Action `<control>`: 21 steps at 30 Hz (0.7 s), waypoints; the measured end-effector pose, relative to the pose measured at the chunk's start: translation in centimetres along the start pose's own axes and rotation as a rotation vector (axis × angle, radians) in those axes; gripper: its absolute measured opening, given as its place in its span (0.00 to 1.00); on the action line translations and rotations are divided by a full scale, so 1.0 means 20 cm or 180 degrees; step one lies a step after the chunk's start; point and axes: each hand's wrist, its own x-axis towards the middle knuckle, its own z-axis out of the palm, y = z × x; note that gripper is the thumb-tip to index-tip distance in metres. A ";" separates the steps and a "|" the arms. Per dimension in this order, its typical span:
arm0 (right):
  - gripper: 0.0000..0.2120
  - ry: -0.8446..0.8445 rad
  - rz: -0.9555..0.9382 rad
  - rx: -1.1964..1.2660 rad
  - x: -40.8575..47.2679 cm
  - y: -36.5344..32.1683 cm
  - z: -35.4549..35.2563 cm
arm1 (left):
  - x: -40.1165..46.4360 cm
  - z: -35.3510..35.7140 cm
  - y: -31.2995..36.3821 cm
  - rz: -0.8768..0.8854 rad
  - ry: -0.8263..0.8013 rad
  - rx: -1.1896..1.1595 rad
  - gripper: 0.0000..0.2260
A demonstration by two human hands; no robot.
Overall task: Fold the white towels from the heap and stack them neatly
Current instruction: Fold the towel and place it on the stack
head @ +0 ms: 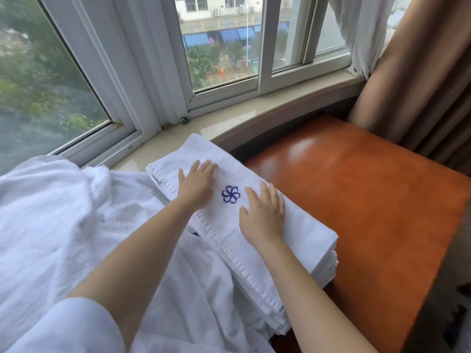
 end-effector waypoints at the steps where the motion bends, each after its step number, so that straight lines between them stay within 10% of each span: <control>1: 0.26 -0.0146 -0.0085 -0.0175 0.03 0.01 0.03 | 0.03 0.00 -0.01 -0.0091 -0.0039 -0.0002 0.21; 21: 0.33 -0.0364 0.0303 -0.0450 0.02 0.19 0.17 | 0.13 0.09 -0.08 -0.0544 -0.0903 0.0241 0.25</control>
